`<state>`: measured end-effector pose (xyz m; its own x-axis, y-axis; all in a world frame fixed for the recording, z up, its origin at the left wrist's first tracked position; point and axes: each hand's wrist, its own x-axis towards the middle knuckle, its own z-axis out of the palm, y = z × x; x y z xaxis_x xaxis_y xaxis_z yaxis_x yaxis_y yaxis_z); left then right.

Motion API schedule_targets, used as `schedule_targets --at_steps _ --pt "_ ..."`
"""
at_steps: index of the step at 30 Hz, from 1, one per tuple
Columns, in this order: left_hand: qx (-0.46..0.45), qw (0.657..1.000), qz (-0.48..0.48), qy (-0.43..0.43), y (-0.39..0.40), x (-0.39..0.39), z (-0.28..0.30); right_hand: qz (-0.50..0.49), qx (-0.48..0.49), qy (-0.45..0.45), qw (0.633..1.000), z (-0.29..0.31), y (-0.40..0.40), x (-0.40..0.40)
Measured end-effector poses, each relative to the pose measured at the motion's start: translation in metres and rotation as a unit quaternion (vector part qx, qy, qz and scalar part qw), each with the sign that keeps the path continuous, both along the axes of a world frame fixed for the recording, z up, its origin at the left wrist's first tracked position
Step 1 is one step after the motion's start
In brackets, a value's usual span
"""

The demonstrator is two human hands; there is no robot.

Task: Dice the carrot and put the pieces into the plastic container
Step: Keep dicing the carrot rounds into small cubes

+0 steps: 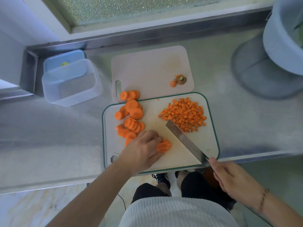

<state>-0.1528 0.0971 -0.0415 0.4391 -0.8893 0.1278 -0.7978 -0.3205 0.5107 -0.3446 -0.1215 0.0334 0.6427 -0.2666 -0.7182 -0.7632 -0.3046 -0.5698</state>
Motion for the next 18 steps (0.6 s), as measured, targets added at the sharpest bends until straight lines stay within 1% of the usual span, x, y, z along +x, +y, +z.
schedule_targets --at_steps 2,5,7,11,14,18 --pt "-0.01 1.0 0.016 0.003 0.0 -0.009 -0.004 0.009 -0.023 -0.01 1.0 0.0 0.004 -0.001" --pt "-0.025 0.995 0.093 0.013 -0.005 -0.029 -0.007 0.011 -0.056 -0.029 0.998 0.002 0.016 0.0" --pt "-0.02 0.989 0.147 0.018 -0.014 -0.042 -0.007 0.021 -0.074 -0.035 0.996 0.001 0.026 0.001" --pt "-0.017 0.974 0.223 0.046 -0.035 -0.058 -0.003 0.025 -0.074 -0.068 0.995 -0.01 0.043 0.004" --pt "-0.015 0.972 0.231 0.036 -0.036 -0.061 0.001 0.014 -0.084 -0.072 0.994 -0.004 0.038 0.012" --pt "-0.008 0.98 0.194 -0.041 -0.025 -0.053 0.003 0.014 -0.083 -0.069 0.994 0.009 0.027 0.011"
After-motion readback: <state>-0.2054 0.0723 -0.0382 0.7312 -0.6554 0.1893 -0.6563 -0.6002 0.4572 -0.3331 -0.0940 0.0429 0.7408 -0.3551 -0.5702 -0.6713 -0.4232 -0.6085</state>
